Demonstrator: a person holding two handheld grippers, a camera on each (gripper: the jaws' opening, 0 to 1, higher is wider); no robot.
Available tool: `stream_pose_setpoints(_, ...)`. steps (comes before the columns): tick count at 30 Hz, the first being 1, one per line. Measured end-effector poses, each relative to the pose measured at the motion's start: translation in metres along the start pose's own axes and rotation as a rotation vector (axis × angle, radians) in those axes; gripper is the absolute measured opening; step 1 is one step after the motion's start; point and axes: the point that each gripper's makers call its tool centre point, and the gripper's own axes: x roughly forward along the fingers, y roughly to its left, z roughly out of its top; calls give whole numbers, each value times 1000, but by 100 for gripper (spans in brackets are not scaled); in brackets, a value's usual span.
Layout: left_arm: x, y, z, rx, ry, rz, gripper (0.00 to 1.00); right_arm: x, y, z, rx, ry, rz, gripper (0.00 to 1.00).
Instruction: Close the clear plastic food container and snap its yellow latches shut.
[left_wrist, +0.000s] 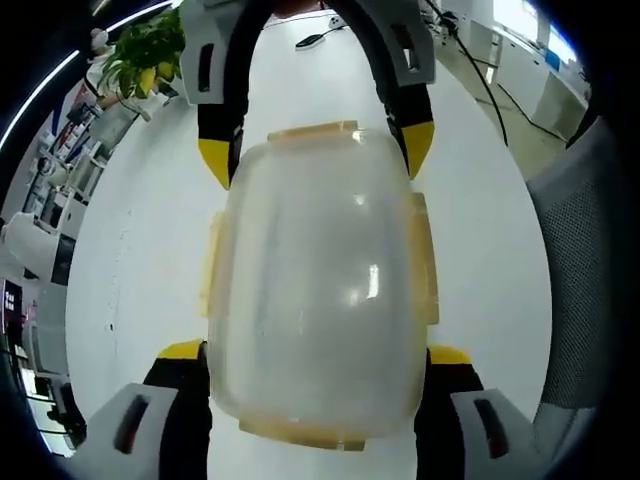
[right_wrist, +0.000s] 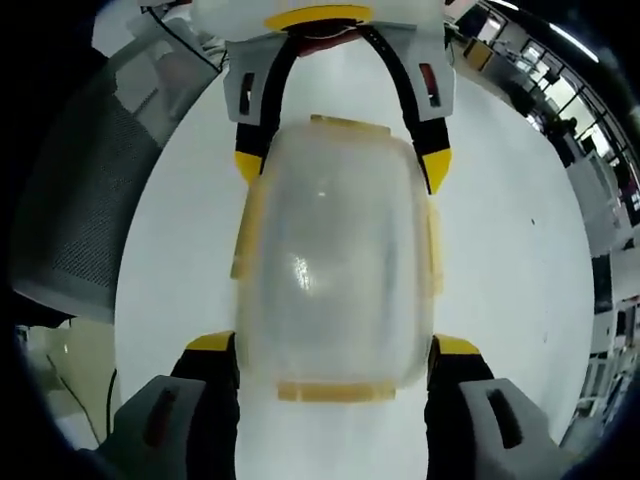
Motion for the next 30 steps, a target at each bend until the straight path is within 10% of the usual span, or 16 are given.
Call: stream_pose_setpoints(30,-15,9,-55,-42,66,23,82,24,-17,50,-41,7,-36,76)
